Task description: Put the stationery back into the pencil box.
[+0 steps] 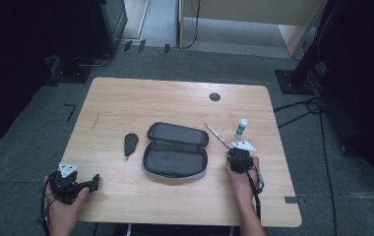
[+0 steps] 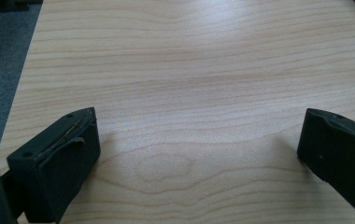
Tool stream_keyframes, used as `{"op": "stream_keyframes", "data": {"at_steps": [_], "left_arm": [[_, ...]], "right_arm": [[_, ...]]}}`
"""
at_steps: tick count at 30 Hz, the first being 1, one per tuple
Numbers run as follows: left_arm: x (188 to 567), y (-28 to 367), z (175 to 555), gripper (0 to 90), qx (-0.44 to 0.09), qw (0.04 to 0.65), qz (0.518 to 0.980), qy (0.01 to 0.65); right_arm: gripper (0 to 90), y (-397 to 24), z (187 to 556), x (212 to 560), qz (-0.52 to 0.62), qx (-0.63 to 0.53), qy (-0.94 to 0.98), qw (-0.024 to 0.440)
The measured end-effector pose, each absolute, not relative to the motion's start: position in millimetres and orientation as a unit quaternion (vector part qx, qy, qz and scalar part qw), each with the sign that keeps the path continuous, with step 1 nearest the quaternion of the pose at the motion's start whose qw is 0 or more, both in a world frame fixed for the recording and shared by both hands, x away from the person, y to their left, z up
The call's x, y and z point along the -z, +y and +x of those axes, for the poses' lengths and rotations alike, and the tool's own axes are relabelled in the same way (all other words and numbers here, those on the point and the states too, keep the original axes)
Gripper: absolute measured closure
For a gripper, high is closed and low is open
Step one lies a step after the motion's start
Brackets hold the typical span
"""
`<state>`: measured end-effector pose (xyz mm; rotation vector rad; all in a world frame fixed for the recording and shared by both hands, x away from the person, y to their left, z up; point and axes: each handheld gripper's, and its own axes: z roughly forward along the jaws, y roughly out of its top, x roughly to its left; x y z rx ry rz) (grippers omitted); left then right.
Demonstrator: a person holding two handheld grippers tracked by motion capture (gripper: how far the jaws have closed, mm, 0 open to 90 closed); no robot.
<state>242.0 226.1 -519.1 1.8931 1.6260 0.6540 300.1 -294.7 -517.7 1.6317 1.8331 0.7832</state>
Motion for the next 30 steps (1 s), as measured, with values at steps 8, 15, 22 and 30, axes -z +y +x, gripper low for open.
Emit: {"op": "stream_keyframes", "data": {"at_steps": [8, 15, 22, 30], "left_arm": [[519.1, 226.1, 242.1, 0.0, -0.244, 0.277, 0.705, 0.606], [519.1, 226.2, 242.0, 0.0, -0.244, 0.277, 0.705, 0.605], [519.1, 226.1, 242.1, 0.0, -0.244, 0.277, 0.705, 0.605], [519.1, 226.1, 242.0, 0.0, -0.244, 0.277, 0.705, 0.606]], "right_arm": [[69.4, -298.6, 299.3, 506.9, 0.579, -0.336, 0.687, 0.282], [60.8, -295.9, 318.6, 509.4, 0.543, -0.358, 0.709, 0.272], [64.8, -289.2, 335.9, 518.0, 0.543, -0.341, 0.724, 0.254], [73.6, -285.7, 334.4, 519.8, 0.545, -0.341, 0.728, 0.239]]}}
